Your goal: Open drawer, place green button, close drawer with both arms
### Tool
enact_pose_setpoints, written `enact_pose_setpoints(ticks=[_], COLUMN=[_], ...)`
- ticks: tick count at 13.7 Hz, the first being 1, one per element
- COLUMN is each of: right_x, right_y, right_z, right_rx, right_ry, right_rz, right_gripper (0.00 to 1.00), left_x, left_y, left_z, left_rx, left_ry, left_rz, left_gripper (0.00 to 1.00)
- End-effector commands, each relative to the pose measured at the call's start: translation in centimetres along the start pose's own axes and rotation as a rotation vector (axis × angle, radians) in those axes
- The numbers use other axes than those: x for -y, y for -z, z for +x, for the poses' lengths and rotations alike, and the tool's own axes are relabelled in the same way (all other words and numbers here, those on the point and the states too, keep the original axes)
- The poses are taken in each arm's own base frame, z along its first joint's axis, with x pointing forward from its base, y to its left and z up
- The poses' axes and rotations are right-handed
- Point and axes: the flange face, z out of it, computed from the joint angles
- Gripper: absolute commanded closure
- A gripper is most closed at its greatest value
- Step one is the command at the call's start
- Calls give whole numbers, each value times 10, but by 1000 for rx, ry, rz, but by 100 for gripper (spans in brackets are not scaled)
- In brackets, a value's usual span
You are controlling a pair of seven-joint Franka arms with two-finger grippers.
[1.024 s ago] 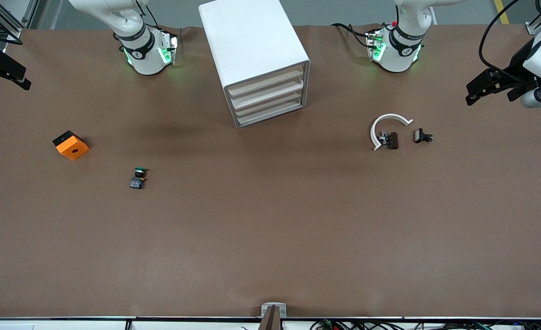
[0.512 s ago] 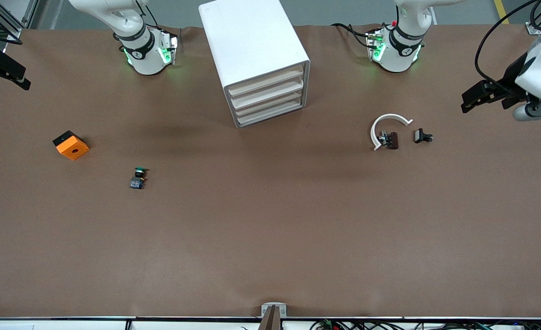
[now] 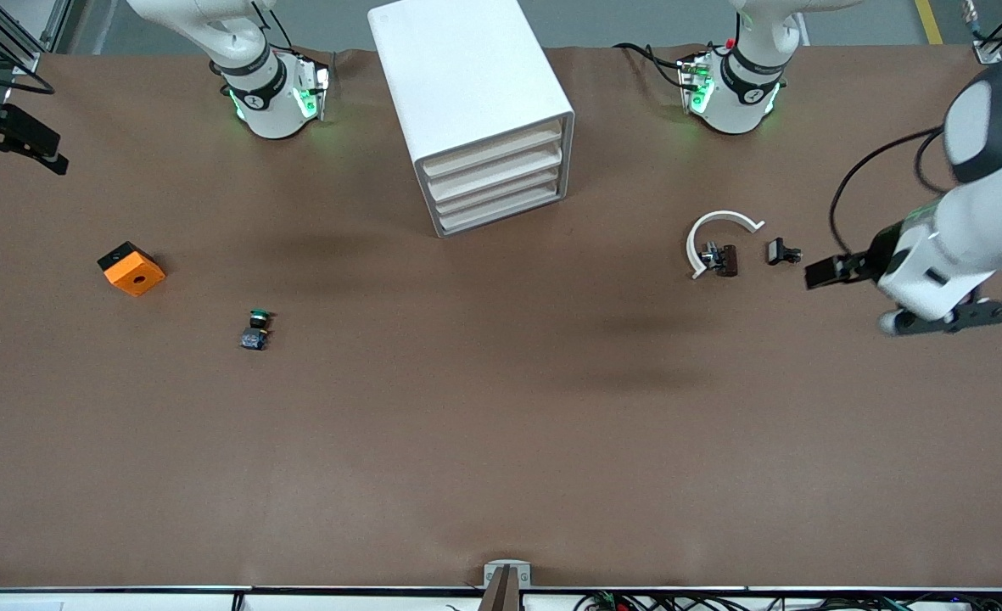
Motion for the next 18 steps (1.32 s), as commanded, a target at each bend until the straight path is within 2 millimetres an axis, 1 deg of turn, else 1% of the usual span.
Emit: enact_pose_setpoints(ticks=[1,2,4,6,7,8,9,10,11,12,13,15,16,17,18], right_x=[24,25,28,33,34,36,37,38,40,43,45,48,47,47,47], right_y=[-17,-23,-35,-51,-61,-69,-71,-75,-85,-95,-107,-136,-151,-172,-189], right_z=[20,24,31,40,45,49,50,52,55,59,64,71,75,76,76], right_rx=[43,56,81,118,138,156,157,165,188,207,234,270,250,236,228], right_ry=[34,34,36,41,40,42,44,46,48,54,56,58,58,57,51], right_rz=[-28,-24,-27,-32,-36,-38,-38,-33,-37,-41,-47,-53,-49,-43,-15], right_gripper=[0,0,0,0,0,0,0,0,0,0,0,0,0,0,0], left_x=[-41,-56,-97,-130,-147,-161,-177,-188,-201,-208,-220,-247,-254,-258,-264], left_y=[-42,-60,-102,-143,-163,-179,-197,-212,-227,-242,-256,-284,-296,-311,-322], left_z=[20,24,25,27,22,16,9,3,-5,-9,-15,-37,-46,-50,-55], left_rx=[18,28,64,117,146,164,197,243,298,348,390,509,575,649,725], left_ry=[105,177,315,507,576,636,721,827,956,1079,1166,1234,1248,1277,1316], left_rz=[4,-3,-1,-32,-18,6,26,33,46,65,86,110,117,127,134], left_gripper=[0,0,0,0,0,0,0,0,0,0,0,0,0,0,0])
